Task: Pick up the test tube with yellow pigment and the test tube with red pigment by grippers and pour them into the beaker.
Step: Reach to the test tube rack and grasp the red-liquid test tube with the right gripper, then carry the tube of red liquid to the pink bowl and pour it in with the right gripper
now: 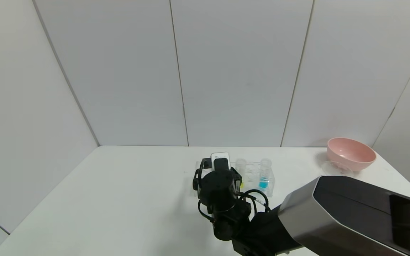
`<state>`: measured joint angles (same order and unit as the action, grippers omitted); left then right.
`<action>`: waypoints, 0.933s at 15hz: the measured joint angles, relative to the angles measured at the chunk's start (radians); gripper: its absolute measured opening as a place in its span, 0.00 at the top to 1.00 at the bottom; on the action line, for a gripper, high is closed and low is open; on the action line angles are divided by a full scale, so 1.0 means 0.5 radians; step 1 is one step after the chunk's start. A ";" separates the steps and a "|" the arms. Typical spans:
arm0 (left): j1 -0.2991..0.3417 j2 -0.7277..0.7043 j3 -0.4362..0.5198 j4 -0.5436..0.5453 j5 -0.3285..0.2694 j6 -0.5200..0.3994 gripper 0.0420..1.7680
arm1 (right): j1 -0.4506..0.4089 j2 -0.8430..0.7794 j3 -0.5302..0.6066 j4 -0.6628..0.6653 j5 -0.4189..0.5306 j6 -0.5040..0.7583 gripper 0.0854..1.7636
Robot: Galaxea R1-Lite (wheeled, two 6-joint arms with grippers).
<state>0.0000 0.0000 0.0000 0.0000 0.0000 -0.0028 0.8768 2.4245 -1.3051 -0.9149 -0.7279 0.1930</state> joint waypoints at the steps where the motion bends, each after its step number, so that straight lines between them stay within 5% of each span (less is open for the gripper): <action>1: 0.000 0.000 0.000 0.000 0.000 0.000 0.00 | -0.009 0.012 -0.020 0.008 0.002 0.000 0.03; 2: 0.000 0.000 0.000 0.000 0.000 0.000 0.00 | -0.013 0.020 -0.033 0.010 0.002 0.000 0.05; 10: 0.000 0.000 0.000 0.000 0.000 0.000 0.00 | -0.032 0.056 -0.079 0.009 0.032 0.000 0.75; 14: 0.000 0.000 0.000 0.000 0.000 0.000 0.00 | -0.033 0.037 -0.084 0.006 0.034 -0.002 0.75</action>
<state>0.0000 0.0000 0.0000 0.0000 0.0000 -0.0028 0.8602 2.4428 -1.3470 -0.9119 -0.7109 0.1919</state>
